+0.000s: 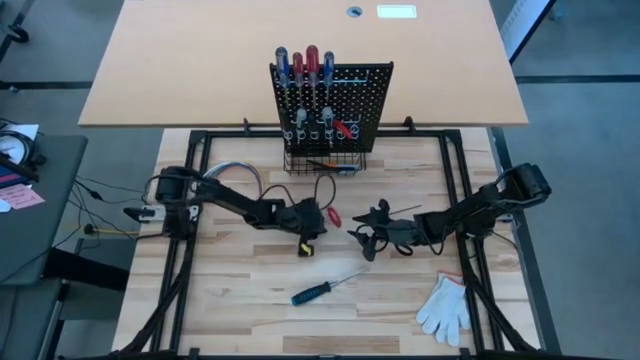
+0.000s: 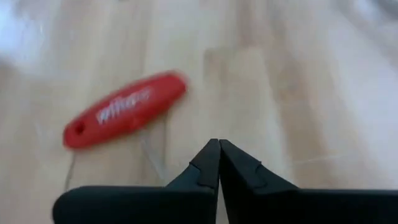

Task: Hang tools onto peg board
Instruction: Hang the red allen wrench on the pegboard

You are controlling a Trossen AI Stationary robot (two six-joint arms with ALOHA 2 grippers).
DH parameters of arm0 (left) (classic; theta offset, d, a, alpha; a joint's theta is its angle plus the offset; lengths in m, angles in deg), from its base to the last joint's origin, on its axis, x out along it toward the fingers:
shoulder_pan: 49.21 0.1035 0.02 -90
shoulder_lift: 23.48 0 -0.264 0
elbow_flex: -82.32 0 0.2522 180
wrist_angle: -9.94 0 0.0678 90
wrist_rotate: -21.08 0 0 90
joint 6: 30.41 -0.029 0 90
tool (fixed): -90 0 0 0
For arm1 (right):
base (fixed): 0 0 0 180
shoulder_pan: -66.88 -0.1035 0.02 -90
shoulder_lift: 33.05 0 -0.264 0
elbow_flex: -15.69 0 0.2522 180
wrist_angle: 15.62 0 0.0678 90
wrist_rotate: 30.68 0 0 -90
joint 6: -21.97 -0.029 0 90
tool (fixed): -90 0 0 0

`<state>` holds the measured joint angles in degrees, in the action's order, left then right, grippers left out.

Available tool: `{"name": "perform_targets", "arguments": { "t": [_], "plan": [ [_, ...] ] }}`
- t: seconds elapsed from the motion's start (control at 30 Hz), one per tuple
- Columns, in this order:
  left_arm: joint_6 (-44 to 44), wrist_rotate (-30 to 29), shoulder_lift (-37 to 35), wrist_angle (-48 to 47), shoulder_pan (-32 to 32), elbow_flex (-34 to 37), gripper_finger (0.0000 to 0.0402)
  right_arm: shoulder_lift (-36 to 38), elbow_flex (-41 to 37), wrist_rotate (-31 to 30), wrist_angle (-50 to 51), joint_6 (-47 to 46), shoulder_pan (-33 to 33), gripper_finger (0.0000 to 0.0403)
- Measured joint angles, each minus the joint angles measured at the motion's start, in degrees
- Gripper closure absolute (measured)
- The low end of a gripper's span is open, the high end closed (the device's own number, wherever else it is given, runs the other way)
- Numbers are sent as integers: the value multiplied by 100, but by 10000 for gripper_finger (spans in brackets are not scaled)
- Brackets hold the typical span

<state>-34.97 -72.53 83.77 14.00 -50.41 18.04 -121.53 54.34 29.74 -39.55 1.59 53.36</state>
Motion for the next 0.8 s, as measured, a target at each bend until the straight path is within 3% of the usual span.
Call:
{"name": "perform_targets", "arguments": {
  "t": [0.1,0.23,0.43,0.53,0.67,0.8],
  "plan": [
    [147,-367,-400,-205,-104,-13,387,0,0,-2,53,-12,7,184],
    [246,-877,-543,-442,-111,-21,342,0,0,-1,102,-13,2,184],
    [487,-1016,235,129,-38,-18,258,0,1,-5,117,-15,4,184],
    [604,-1524,451,199,-43,-47,244,0,0,-7,129,-15,4,184],
    [515,-1528,510,87,-45,-59,280,0,0,-7,128,-17,-17,184],
    [540,-1151,514,70,-6,-57,373,0,0,-27,133,-17,-92,184]
  ]
}}
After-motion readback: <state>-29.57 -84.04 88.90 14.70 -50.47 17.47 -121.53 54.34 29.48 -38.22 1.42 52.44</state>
